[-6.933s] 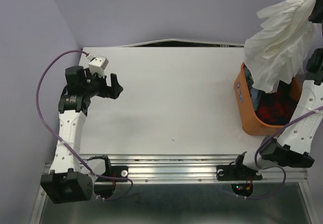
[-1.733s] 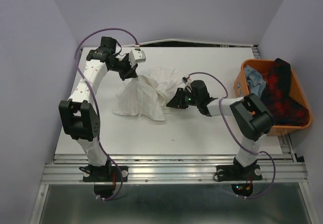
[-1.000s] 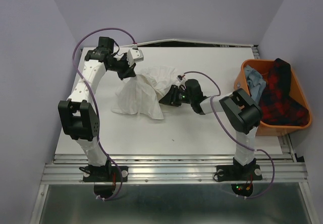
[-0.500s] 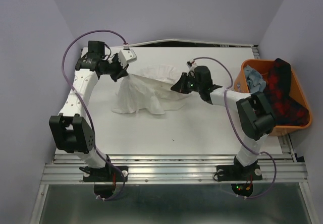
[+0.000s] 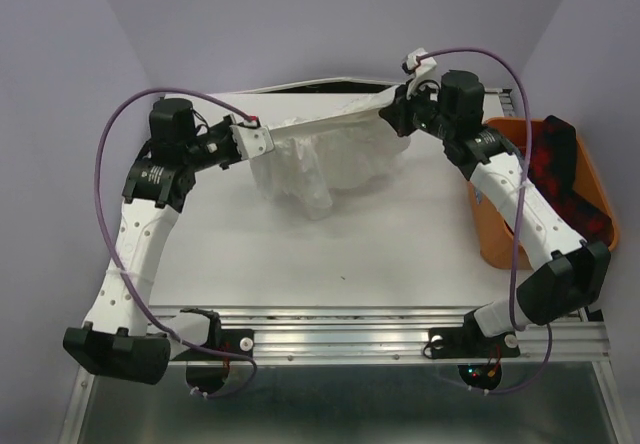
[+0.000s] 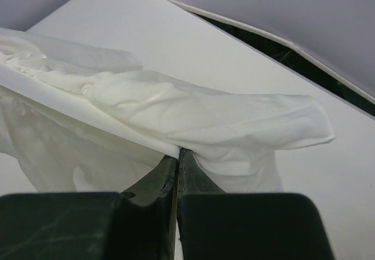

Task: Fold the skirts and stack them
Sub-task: Flatten the skirt out

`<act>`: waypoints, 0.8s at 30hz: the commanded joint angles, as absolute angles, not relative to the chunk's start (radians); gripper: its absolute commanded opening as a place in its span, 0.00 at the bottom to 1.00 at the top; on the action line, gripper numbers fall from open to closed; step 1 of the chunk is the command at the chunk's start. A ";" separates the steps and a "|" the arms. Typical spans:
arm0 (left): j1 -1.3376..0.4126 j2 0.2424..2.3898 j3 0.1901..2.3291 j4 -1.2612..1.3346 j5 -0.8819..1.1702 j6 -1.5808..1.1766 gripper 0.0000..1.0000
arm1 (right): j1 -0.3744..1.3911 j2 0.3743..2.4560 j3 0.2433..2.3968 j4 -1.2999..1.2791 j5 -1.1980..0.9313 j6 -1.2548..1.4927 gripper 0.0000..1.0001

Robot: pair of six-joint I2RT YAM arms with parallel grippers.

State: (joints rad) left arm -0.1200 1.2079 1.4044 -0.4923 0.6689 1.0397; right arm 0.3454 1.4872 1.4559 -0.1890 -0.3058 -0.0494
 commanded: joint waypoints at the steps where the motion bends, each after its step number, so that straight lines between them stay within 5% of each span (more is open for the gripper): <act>1: -0.207 1.089 1.327 -0.590 0.504 1.206 0.00 | 0.301 1.425 1.503 -0.425 -0.158 -0.264 0.01; 8: -0.291 1.051 1.175 -0.707 0.549 1.094 0.00 | 0.301 1.391 1.385 -0.586 -0.189 -0.285 0.01; 14: -0.293 1.161 1.098 -0.438 0.447 0.858 0.00 | 0.301 1.562 1.400 -0.571 -0.149 -0.265 0.01; 18: -0.279 1.371 1.214 -0.188 0.292 0.747 0.00 | 0.270 1.794 1.700 -0.551 -0.149 -0.241 0.01; 21: -0.262 1.590 1.472 -0.115 0.183 0.658 0.00 | 0.232 2.035 1.995 -0.580 -0.132 -0.206 0.01; 24: -0.212 1.863 1.863 -0.115 0.129 0.542 0.00 | 0.210 2.286 2.507 -0.670 -0.101 -0.195 0.01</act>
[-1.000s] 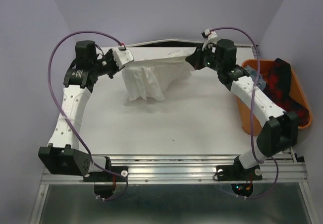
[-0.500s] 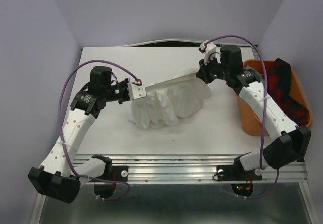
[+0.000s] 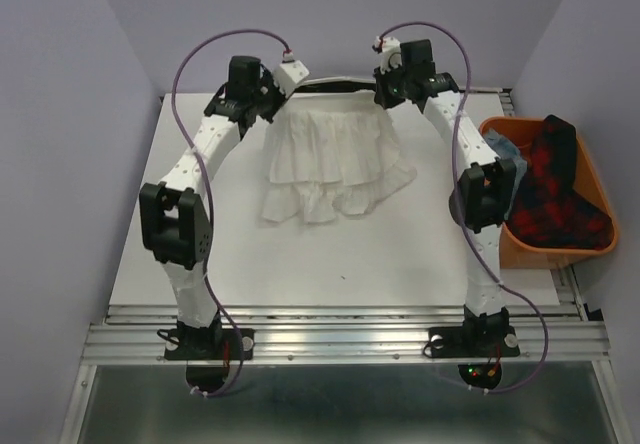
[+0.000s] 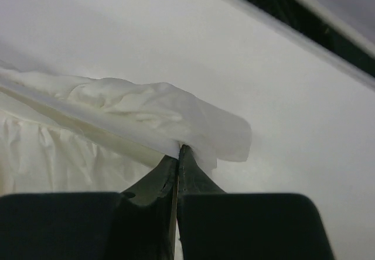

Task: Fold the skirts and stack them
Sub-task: Flatten the skirt out

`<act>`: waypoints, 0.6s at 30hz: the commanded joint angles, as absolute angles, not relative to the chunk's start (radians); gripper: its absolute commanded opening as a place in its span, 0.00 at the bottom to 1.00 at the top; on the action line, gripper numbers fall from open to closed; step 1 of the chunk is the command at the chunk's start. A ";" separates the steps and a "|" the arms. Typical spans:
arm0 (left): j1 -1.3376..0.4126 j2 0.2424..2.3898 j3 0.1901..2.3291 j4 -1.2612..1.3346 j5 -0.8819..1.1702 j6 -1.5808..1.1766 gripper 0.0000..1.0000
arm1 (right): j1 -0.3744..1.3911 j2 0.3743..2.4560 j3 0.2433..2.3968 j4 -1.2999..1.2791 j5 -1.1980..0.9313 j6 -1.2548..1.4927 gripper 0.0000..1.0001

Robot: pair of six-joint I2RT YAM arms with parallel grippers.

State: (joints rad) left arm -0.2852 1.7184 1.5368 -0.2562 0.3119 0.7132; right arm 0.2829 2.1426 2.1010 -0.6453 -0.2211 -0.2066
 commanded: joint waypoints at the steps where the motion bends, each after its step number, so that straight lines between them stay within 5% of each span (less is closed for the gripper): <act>1: -0.187 1.912 2.066 -0.118 0.114 0.516 0.00 | 0.210 2.327 2.698 -0.667 -0.088 -0.212 0.01; 4: -0.164 2.043 2.375 -0.103 0.098 0.477 0.00 | 0.210 2.259 2.660 -0.454 -0.048 -0.207 0.01; 7: -0.149 1.978 2.353 0.065 0.078 0.476 0.00 | 0.201 2.081 2.319 -0.131 -0.073 -0.180 0.01; 10: -0.149 1.782 1.839 0.456 0.153 0.587 0.00 | 0.201 1.877 1.983 0.087 -0.177 -0.201 0.01; 18: -0.261 1.672 1.091 0.620 0.152 0.930 0.00 | 0.213 1.911 1.548 0.101 -0.314 -0.380 0.01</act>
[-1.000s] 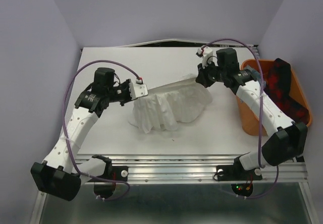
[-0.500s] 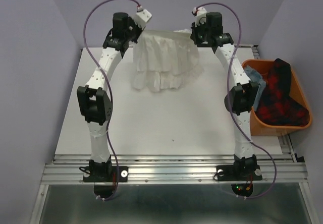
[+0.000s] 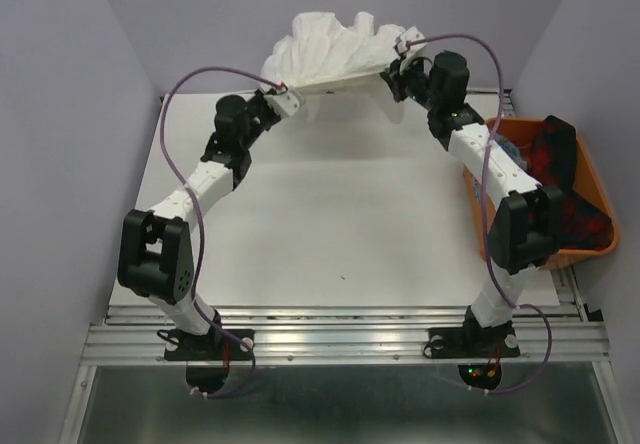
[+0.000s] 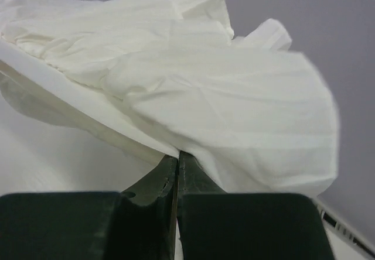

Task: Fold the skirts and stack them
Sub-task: Flatten the skirt out

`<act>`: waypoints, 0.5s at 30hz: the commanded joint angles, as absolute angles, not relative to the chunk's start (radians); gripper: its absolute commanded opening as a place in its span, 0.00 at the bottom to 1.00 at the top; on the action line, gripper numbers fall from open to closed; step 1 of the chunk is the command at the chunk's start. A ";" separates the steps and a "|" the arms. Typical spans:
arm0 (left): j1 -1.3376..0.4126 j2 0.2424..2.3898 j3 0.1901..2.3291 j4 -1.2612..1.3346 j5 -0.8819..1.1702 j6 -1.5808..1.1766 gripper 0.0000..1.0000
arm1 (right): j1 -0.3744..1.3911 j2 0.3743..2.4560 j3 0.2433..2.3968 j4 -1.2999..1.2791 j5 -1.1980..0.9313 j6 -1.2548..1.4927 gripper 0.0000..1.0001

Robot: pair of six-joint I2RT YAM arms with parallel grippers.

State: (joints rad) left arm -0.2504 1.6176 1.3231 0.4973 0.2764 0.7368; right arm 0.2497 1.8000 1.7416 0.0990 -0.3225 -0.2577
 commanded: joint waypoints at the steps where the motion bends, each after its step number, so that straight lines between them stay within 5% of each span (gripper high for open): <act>1: -0.287 1.683 1.042 0.623 0.146 0.937 0.00 | 0.222 1.919 1.455 0.088 -0.330 -0.429 0.01; 8: -0.406 1.593 0.611 0.680 0.075 1.038 0.00 | 0.334 1.789 0.978 0.029 -0.301 -0.572 0.01; 15: -0.413 1.381 0.532 0.482 0.116 1.068 0.00 | 0.354 1.593 0.888 -0.110 -0.310 -0.583 0.01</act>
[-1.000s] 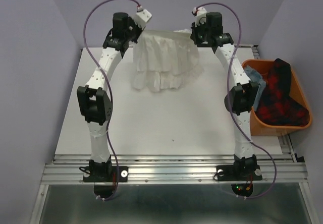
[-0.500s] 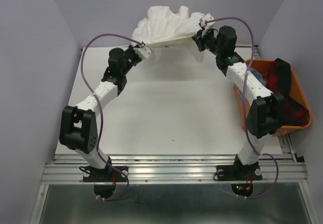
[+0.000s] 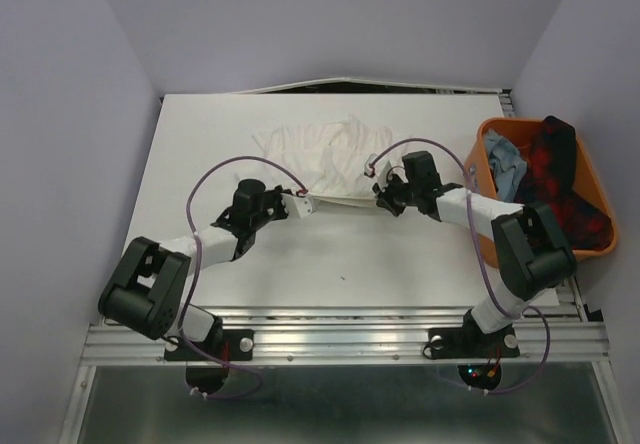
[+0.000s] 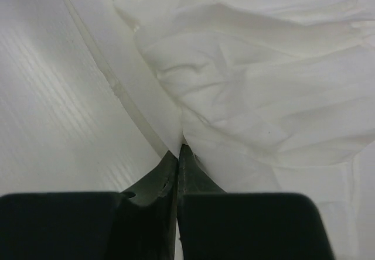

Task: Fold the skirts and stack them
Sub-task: Flatten the skirt out

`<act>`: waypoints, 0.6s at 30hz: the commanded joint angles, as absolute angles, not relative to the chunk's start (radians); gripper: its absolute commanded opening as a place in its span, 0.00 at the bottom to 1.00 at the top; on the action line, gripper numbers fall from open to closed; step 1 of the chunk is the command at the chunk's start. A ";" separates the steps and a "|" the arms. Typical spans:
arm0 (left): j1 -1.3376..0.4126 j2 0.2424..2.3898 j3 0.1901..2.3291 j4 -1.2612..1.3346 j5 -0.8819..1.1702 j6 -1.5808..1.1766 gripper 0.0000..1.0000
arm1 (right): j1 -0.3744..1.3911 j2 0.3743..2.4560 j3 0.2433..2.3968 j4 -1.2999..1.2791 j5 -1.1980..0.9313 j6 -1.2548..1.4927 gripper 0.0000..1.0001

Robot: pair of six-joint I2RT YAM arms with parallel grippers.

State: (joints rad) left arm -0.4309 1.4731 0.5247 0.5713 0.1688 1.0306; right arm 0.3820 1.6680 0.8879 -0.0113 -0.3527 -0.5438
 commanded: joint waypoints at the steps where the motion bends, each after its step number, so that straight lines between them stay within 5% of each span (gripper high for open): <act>1: -0.414 1.343 0.529 0.457 0.129 1.077 0.00 | 0.354 1.583 0.896 -0.141 -0.314 -0.581 0.01; 3: -0.414 1.312 0.523 0.402 0.156 1.091 0.00 | 0.365 1.575 0.914 -0.175 -0.322 -0.572 0.01; 7: -0.422 1.279 0.607 0.178 0.193 1.107 0.26 | 0.365 1.586 1.008 -0.355 -0.363 -0.580 0.40; 10: -0.422 1.232 0.637 0.023 0.231 1.129 0.34 | 0.365 1.545 1.028 -0.440 -0.426 -0.587 0.66; 13: -0.422 1.136 0.647 -0.119 0.337 1.183 0.64 | 0.365 1.499 1.081 -0.539 -0.501 -0.591 0.87; 18: -0.422 1.052 0.708 -0.256 0.390 1.100 0.69 | 0.365 1.447 1.156 -0.581 -0.494 -0.485 0.89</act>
